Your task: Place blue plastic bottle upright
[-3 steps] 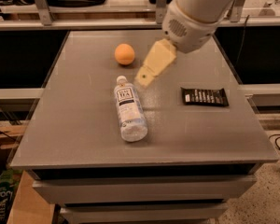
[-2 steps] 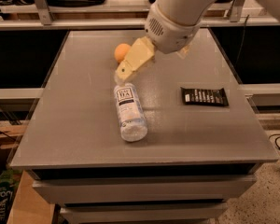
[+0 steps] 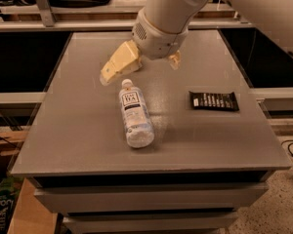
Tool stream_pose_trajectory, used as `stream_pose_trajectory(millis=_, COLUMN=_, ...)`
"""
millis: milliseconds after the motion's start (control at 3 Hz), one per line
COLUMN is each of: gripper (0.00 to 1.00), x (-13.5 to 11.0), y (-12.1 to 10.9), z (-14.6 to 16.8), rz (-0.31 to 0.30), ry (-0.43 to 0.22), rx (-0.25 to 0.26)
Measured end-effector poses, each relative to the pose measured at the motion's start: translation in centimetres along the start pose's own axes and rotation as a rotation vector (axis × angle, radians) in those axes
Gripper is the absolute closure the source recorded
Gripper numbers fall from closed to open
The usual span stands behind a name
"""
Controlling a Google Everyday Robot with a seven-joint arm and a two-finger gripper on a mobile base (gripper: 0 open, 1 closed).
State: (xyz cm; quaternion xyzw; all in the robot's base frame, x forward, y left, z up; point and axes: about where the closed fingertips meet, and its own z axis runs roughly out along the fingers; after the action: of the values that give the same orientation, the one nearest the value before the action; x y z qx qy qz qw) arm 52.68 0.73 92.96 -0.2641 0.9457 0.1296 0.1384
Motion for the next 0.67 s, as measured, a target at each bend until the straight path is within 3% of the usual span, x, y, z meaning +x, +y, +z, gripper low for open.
stream_pose_trajectory(millis=667, gripper=0.00, x=0.2, y=1.1, z=1.0, rz=0.033, ry=-0.001, rx=0.014)
